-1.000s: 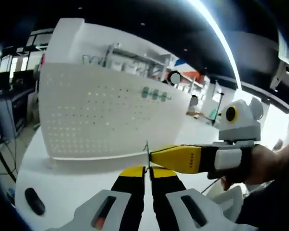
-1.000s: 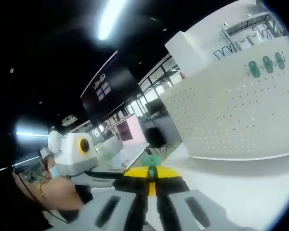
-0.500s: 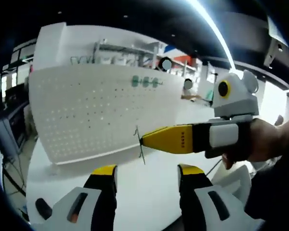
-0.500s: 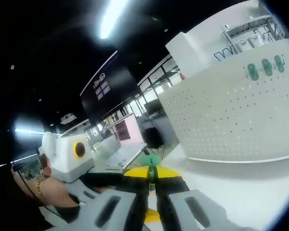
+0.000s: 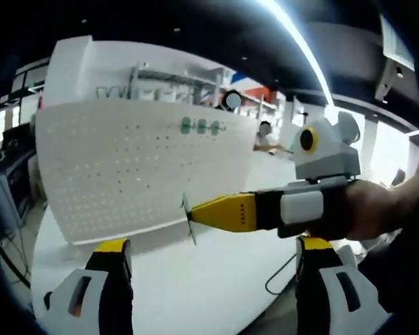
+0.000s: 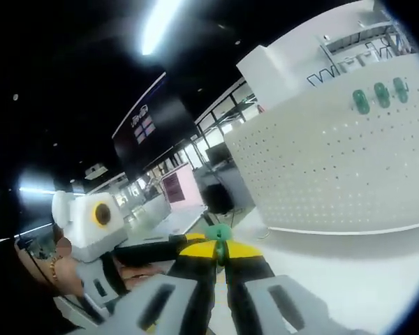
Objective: Insert the hook assembly into the mounting plate slot until the hook locks in place.
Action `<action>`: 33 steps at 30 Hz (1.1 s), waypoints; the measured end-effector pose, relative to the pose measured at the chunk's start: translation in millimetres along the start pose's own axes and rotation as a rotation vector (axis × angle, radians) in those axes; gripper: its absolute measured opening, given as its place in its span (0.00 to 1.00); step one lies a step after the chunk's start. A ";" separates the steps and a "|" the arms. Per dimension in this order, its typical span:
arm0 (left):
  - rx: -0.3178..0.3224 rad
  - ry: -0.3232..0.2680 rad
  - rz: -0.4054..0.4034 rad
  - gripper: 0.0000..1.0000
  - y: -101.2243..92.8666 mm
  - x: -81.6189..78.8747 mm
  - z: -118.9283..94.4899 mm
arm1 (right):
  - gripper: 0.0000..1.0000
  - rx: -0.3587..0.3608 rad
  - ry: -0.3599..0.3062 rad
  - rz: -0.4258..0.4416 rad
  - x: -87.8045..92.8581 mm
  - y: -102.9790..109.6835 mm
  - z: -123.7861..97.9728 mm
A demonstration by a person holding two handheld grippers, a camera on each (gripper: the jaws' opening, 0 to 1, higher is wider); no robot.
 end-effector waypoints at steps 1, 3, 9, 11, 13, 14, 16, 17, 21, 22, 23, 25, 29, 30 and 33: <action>-0.003 0.003 0.004 0.98 0.8 0.5 -0.2 | 0.01 0.002 -0.002 0.001 -0.6 -1.0 -0.2; -0.007 0.005 0.006 1.00 2.2 0.8 -0.7 | 0.01 0.004 -0.003 0.001 -1.3 -3.0 -0.3; -0.008 0.000 -0.023 1.00 6.2 1.1 -3.3 | 0.01 0.019 -0.002 -0.005 -3.7 -13.1 -0.8; -0.012 0.000 -0.032 1.00 7.4 1.5 -3.7 | 0.01 0.032 -0.008 -0.014 -7.2 -18.8 -1.4; -0.022 0.008 -0.034 1.00 9.9 3.2 -4.2 | 0.01 0.047 -0.016 -0.023 -12.0 -26.1 -1.9; -0.024 0.009 -0.035 1.00 11.0 3.6 -4.3 | 0.01 0.055 -0.021 -0.030 -14.4 -29.7 -2.1; -0.028 0.003 -0.046 1.00 12.2 2.8 -4.8 | 0.01 0.074 -0.027 -0.049 -19.9 -38.6 -2.4; -0.028 -0.003 -0.062 1.00 12.4 1.7 -4.9 | 0.01 0.083 -0.032 -0.054 -22.5 -42.8 -2.6; -0.030 -0.014 -0.064 1.00 11.4 -1.7 -3.9 | 0.01 0.131 -0.070 -0.065 -35.0 -60.0 -3.9; -0.032 -0.015 -0.062 1.00 12.0 -2.2 -3.2 | 0.01 0.151 -0.082 -0.076 -39.3 -65.7 -4.8; -0.033 -0.015 -0.064 1.00 12.5 -2.5 -2.8 | 0.01 0.160 -0.091 -0.084 -42.4 -68.5 -5.2; -0.033 -0.009 -0.078 0.99 13.9 -2.0 -2.1 | 0.01 0.183 -0.103 -0.093 -48.6 -77.6 -6.7; -0.038 -0.001 -0.085 0.97 16.6 0.8 -1.7 | 0.01 0.247 -0.137 -0.131 -64.3 -99.9 -14.1; -0.041 0.000 -0.088 0.97 17.5 1.5 -1.6 | 0.01 0.259 -0.145 -0.136 -67.8 -104.4 -16.1; -0.045 0.005 -0.095 0.96 19.3 3.9 -1.2 | 0.01 0.308 -0.175 -0.151 -81.9 -121.9 -24.8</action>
Point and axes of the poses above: the point that each gripper's makers call its tool centre point, and the gripper's own axes: z roughly forward along the fingers, y roughly to its left, x roughly out of its underside, the point moved 1 cm from there along -z, roughly backward along the fingers, and after that the axes turned 4 degrees about -x, right-handed, at the moved point
